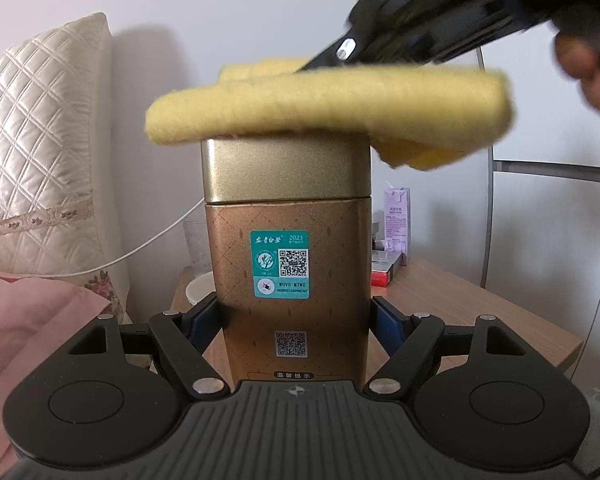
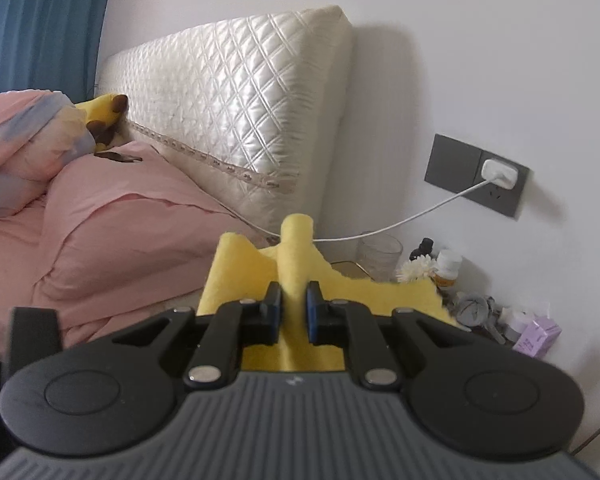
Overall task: Clean container
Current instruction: 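Wipe the cloth back and forth across the lid with the right gripper while the left gripper holds the tin, then lower the cloth in the right gripper and wipe the tin's side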
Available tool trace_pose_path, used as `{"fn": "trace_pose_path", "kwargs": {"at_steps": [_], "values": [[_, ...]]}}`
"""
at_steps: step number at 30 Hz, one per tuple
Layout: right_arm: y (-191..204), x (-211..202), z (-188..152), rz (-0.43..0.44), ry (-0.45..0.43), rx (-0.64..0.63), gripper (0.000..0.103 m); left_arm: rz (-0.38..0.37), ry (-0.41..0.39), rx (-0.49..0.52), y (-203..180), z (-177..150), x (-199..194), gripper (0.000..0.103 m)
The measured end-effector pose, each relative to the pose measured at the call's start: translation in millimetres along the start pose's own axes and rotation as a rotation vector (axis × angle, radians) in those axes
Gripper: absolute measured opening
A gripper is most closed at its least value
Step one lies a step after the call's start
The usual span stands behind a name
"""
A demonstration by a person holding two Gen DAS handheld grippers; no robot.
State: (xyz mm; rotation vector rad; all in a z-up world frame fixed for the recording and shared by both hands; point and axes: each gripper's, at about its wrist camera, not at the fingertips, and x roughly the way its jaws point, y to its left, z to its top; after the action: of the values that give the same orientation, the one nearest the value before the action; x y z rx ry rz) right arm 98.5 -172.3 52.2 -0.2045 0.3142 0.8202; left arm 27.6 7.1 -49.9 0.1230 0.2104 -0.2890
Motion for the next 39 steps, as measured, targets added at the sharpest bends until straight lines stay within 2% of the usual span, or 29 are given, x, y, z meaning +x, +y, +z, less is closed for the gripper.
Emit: {"fn": "trace_pose_path", "kwargs": {"at_steps": [3,5,9,11,14,17,19,24,28,30,33,36,39], "values": [[-18,-18,-1,-0.04,-0.047,0.081,0.013,0.005,-0.004,-0.006,-2,0,0,0.081],[-35,-24,-5,-0.066,-0.074,0.155,0.013,-0.018,-0.019,-0.015,1,-4,-3,0.083],[-79,-34,-31,-0.081,-0.199,0.464,0.014,-0.057,0.0,-0.045,8,-14,2,0.083],[-94,-30,-50,-0.08,-0.234,0.629,0.014,-0.072,0.002,-0.062,12,-22,5,0.083],[-109,-15,-81,-0.031,-0.268,0.863,0.013,-0.082,-0.028,-0.056,15,-30,5,0.08],[-113,6,-106,0.064,-0.262,1.041,0.013,-0.082,-0.03,-0.049,15,-32,4,0.08],[-108,17,-116,0.112,-0.267,1.08,0.014,-0.077,-0.028,-0.05,14,-32,4,0.079],[-94,30,-142,0.109,-0.222,1.136,0.013,-0.068,-0.026,-0.06,16,-32,5,0.079],[-94,41,-169,0.132,-0.183,1.245,0.013,-0.056,-0.025,-0.054,15,-32,6,0.079],[-99,41,-169,0.165,-0.201,1.3,0.013,-0.052,-0.023,-0.051,14,-33,8,0.079],[-106,33,-153,0.258,-0.299,1.345,0.013,-0.043,-0.012,-0.056,13,-31,9,0.079],[-107,27,-131,0.269,-0.335,1.283,0.013,-0.041,-0.01,-0.07,14,-28,9,0.079],[-103,30,-138,0.246,-0.316,1.268,0.013,-0.038,-0.009,-0.068,13,-28,9,0.079]]}}
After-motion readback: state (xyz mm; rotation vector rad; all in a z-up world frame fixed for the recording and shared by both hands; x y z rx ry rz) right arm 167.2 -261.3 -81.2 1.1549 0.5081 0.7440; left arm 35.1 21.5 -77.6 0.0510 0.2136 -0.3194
